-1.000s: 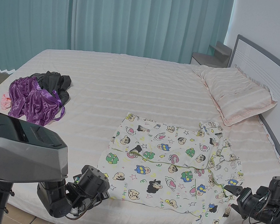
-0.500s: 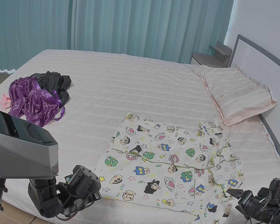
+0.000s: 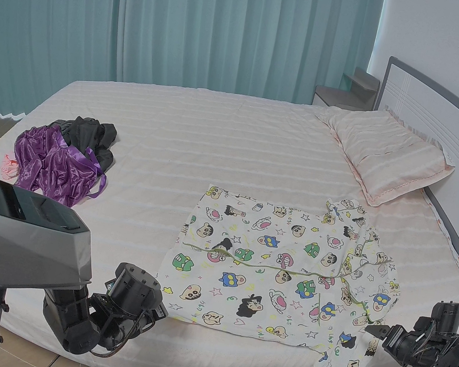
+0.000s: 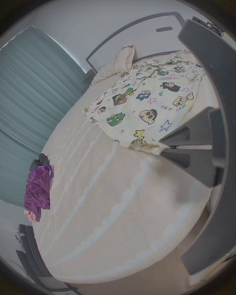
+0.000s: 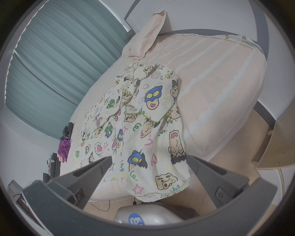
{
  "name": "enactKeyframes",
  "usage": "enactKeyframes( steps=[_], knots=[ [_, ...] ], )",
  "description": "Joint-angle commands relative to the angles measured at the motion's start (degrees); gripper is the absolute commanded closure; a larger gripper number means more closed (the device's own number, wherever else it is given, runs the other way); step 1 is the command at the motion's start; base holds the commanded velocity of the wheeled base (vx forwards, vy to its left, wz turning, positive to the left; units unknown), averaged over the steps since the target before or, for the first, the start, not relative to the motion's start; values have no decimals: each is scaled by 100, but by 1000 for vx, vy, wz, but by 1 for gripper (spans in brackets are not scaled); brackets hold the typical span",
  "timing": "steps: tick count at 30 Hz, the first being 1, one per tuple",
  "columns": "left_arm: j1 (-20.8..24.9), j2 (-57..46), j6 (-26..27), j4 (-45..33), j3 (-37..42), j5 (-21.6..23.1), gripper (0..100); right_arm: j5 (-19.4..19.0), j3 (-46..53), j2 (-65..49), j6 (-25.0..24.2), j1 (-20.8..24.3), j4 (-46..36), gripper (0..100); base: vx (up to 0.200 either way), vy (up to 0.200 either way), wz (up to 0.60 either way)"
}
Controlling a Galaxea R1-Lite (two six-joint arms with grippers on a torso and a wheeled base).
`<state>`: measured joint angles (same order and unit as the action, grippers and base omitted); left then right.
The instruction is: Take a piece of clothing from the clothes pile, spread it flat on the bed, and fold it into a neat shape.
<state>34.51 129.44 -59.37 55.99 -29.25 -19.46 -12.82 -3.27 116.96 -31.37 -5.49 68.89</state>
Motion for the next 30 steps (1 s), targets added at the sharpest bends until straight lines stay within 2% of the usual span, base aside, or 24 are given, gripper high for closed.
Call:
enactKeyframes(
  steps=[1,3,5,6,11,20,30],
  knots=[
    [-182,-24,13,140,7,-6,100,17,-7,855,34,-32,485,0,0,0,0],
    [-270,-6,13,307,-37,-6,100,43,37,1101,43,-32,837,0,0,0,0],
    [-270,-6,13,307,-37,-6,100,43,37,1101,43,-32,837,0,0,0,0],
    [-357,37,48,518,-37,-6,100,87,133,1374,140,-40,1311,0,0,0,0],
    [-542,55,57,597,-90,-14,100,78,327,1892,509,-198,2067,0,0,0,0],
    [-524,55,39,606,-108,-6,100,-10,248,1848,456,-172,2094,0,0,0,0],
    [-507,55,31,606,-99,3,100,-730,133,1664,535,-128,2085,0,0,0,0]
  ],
)
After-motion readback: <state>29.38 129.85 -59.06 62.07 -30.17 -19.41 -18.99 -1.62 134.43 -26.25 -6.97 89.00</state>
